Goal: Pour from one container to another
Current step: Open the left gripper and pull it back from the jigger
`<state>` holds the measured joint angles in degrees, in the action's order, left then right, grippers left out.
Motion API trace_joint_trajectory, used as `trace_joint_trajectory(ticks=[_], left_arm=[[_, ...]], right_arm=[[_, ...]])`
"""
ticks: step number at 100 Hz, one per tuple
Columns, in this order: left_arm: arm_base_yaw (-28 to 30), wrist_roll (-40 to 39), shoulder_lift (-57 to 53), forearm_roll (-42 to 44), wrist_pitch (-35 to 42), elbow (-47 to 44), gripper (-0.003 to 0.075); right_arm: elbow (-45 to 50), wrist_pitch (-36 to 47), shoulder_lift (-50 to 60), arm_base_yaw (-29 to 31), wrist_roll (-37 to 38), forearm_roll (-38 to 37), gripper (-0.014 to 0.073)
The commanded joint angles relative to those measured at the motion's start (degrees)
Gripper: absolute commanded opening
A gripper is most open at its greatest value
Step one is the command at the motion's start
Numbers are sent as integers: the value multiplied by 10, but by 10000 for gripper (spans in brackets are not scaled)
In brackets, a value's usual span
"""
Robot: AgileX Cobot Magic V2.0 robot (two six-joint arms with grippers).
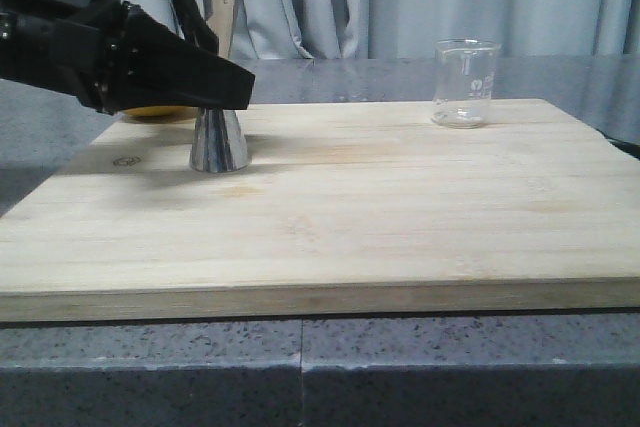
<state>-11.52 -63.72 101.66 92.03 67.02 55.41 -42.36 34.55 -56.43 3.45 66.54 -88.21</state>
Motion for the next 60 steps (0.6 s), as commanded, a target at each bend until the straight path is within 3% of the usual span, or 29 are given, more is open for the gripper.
trace_joint_trajectory(ticks=[1,60], left_arm=[[-4,-6,-21,-20,110,10,465],[25,-7,-49,-3,110,11,465]], right_arm=[[-11,-3,10,2,0,21,521],[-11,-5,10,2,0,21,521]])
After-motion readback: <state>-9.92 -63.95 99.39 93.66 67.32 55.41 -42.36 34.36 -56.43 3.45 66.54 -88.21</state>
